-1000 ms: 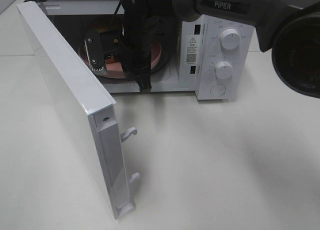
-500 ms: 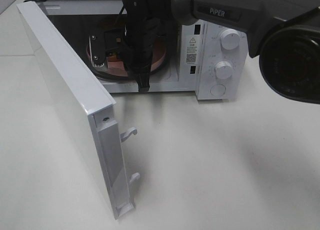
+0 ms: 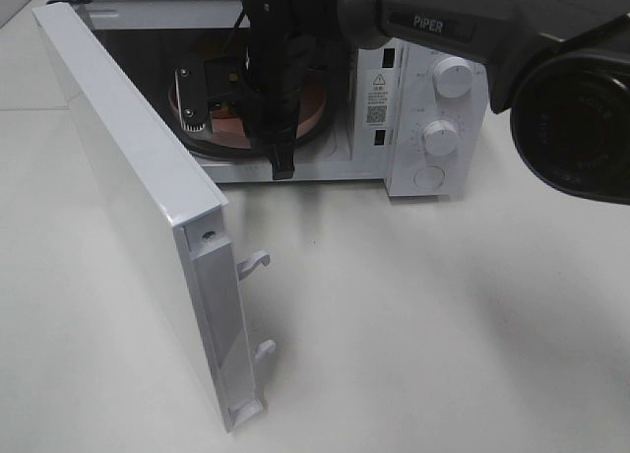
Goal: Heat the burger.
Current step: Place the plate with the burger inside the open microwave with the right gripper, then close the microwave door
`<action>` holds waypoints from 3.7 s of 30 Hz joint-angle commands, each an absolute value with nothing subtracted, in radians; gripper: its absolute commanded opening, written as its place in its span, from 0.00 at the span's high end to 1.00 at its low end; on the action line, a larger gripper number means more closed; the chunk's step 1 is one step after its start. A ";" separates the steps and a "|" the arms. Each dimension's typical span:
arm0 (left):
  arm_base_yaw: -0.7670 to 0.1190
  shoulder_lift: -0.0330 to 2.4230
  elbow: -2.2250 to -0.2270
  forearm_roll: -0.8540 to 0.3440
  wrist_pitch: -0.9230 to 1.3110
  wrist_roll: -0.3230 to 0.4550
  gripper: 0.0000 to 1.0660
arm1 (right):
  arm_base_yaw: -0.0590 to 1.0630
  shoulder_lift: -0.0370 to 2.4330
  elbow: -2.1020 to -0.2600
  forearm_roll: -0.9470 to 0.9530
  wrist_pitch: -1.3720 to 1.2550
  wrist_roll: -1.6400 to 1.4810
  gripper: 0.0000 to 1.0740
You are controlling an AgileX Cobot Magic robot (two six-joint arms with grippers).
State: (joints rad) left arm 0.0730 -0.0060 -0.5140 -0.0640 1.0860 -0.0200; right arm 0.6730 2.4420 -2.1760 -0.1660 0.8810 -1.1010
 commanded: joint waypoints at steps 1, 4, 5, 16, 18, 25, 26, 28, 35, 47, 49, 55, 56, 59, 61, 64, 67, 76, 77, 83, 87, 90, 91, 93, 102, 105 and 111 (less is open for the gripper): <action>0.070 -0.011 -0.515 -0.067 1.070 -0.022 0.06 | 0.673 2.432 -2.194 -0.174 0.790 -1.128 1.00; 0.070 -0.011 -0.515 -0.067 1.070 -0.022 0.06 | 0.673 2.432 -2.194 -0.174 0.783 -1.129 1.00; 0.070 -0.011 -0.515 -0.067 1.070 -0.022 0.06 | 0.673 2.432 -2.194 -0.174 0.778 -1.130 1.00; 0.070 -0.011 -0.515 -0.067 1.070 -0.022 0.06 | 0.673 2.432 -2.194 -0.171 0.768 -1.134 1.00; 0.070 -0.011 -0.515 -0.067 1.070 -0.022 0.06 | 0.673 2.432 -2.194 -0.171 0.767 -1.135 1.00; 0.070 -0.011 -0.515 -0.067 1.070 -0.022 0.06 | 0.673 2.470 -2.242 -0.155 0.775 -1.139 1.00; 0.070 -0.011 -0.515 -0.067 1.070 -0.022 0.06 | 0.673 2.470 -2.242 -0.155 0.775 -1.139 1.00; 0.070 -0.011 -0.515 -0.067 1.070 -0.022 0.06 | 0.673 2.475 -2.251 -0.152 0.779 -1.133 1.00; 0.070 -0.011 -0.515 -0.067 1.070 -0.022 0.06 | 0.672 2.476 -2.252 -0.164 0.805 -1.126 1.00; 0.070 -0.011 -0.515 -0.067 1.070 -0.022 0.06 | 0.661 2.482 -2.252 -0.171 0.811 -1.122 1.00; 0.070 -0.011 -0.515 -0.067 1.070 -0.022 0.06 | 0.661 2.482 -2.252 -0.171 0.813 -1.122 1.00; 0.070 -0.011 -0.515 -0.067 1.070 -0.022 0.06 | 0.661 2.482 -2.252 -0.171 0.820 -1.122 1.00; 0.070 -0.011 -0.515 -0.067 1.070 -0.022 0.06 | 0.661 2.482 -2.252 -0.171 0.821 -1.122 1.00; 0.070 -0.011 -0.515 -0.067 1.070 -0.022 0.06 | 0.661 2.482 -2.251 -0.171 0.821 -1.122 1.00; 0.070 -0.011 -0.515 -0.067 1.070 -0.022 0.06 | 0.661 2.491 -2.251 -0.167 0.824 -1.114 1.00; 0.070 -0.011 -0.515 -0.067 1.070 -0.022 0.06 | 0.661 2.500 -2.251 -0.155 0.829 -1.114 0.99; 0.070 -0.011 -0.515 -0.067 1.070 -0.022 0.06 | 0.661 2.500 -2.251 -0.154 0.828 -1.114 0.99; 0.070 -0.011 -0.515 -0.067 1.070 -0.022 0.06 | 0.661 2.500 -2.251 -0.156 0.827 -1.073 0.95; 0.070 -0.011 -0.515 -0.067 1.070 -0.022 0.06 | 0.661 2.500 -2.251 -0.156 0.827 -1.070 0.92; 0.070 -0.011 -0.515 -0.067 1.070 -0.022 0.06 | 0.661 2.500 -2.251 -0.155 0.832 -1.070 0.80; 0.070 -0.011 -0.515 -0.067 1.070 -0.022 0.06 | 0.661 2.500 -2.251 -0.152 0.867 -1.070 0.59; 0.070 -0.011 -0.515 -0.067 1.070 -0.022 0.06 | 0.661 2.494 -2.251 -0.152 0.879 -1.066 0.47; 0.070 -0.011 -0.515 -0.067 1.070 -0.022 0.06 | 0.661 2.494 -2.251 -0.152 0.879 -1.066 0.47; 0.070 -0.011 -0.515 -0.067 1.070 -0.022 0.06 | 0.661 2.481 -2.252 -0.153 0.878 -1.044 0.38; 0.070 -0.011 -0.515 -0.067 1.070 -0.022 0.06 | 0.661 2.469 -2.252 -0.150 0.941 -1.021 0.29; 0.070 -0.011 -0.515 -0.067 1.070 -0.022 0.06 | 0.661 2.462 -2.252 -0.147 0.969 -1.019 0.29; 0.070 -0.011 -0.515 -0.067 1.070 -0.022 0.06 | 0.661 2.449 -2.252 -0.144 1.000 -0.993 0.29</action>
State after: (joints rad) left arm 0.0730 -0.0060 -0.5140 -0.0640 1.0860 -0.0210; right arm 0.6680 2.4670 -2.2470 -0.1540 0.9790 -1.0120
